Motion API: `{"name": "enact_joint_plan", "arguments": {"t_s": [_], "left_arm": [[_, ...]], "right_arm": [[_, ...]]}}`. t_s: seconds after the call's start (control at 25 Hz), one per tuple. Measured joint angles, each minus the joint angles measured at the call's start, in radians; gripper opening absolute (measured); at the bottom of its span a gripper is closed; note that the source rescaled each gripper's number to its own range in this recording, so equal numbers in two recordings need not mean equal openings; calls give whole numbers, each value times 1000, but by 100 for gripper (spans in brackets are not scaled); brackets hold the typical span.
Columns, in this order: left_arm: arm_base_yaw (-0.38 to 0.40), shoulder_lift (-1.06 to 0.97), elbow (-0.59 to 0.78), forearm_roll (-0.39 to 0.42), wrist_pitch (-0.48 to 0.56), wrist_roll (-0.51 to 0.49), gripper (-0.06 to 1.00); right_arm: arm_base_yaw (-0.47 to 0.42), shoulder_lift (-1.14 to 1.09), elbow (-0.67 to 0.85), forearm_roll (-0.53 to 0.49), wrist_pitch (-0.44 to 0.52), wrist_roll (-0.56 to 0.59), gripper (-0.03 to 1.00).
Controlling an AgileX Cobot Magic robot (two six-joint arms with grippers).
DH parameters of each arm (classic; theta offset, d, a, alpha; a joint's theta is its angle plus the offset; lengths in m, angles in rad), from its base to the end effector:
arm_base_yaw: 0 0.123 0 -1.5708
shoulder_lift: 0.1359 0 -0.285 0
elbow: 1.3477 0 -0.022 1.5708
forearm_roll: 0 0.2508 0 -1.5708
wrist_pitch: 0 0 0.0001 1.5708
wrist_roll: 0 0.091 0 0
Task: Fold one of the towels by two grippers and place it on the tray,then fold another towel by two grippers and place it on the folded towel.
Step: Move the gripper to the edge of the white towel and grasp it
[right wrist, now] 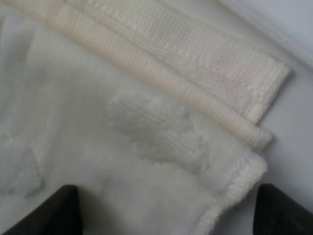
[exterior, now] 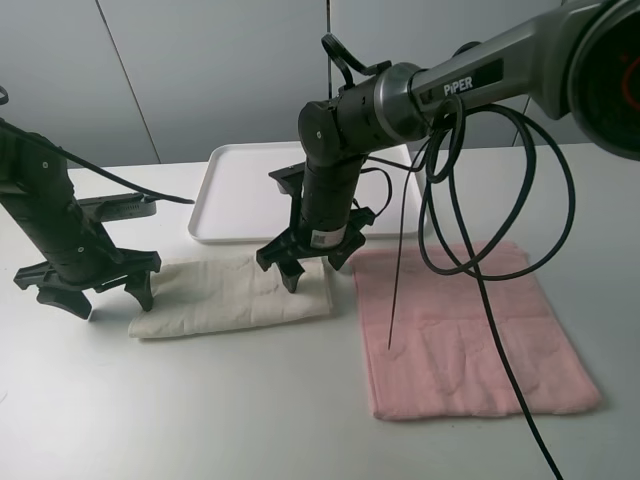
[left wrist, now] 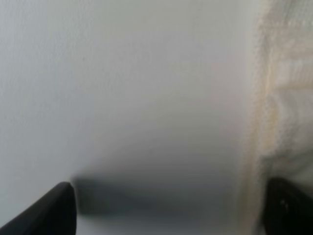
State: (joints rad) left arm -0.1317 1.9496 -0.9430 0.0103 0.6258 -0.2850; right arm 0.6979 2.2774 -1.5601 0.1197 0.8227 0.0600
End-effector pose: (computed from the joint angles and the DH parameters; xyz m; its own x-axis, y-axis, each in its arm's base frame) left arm 0.3095 -0.0404 0.0940 -0.9892 -0.1445 -0.0263 -0.1445 0.9895 -0.0012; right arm 0.3314 0.2883 0.0927 -0.8444 -0.5247 -0.1078 -0.5344 0.8389 0.1031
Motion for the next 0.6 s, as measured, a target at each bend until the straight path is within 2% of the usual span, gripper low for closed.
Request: {"name": "enact_joint_plan", "arguments": {"t_s": [0.6], "left_arm": [[0,0,0,0,2,19,98]], "right_arm": [[0,0,0,-15,-29,-12,71]]}}
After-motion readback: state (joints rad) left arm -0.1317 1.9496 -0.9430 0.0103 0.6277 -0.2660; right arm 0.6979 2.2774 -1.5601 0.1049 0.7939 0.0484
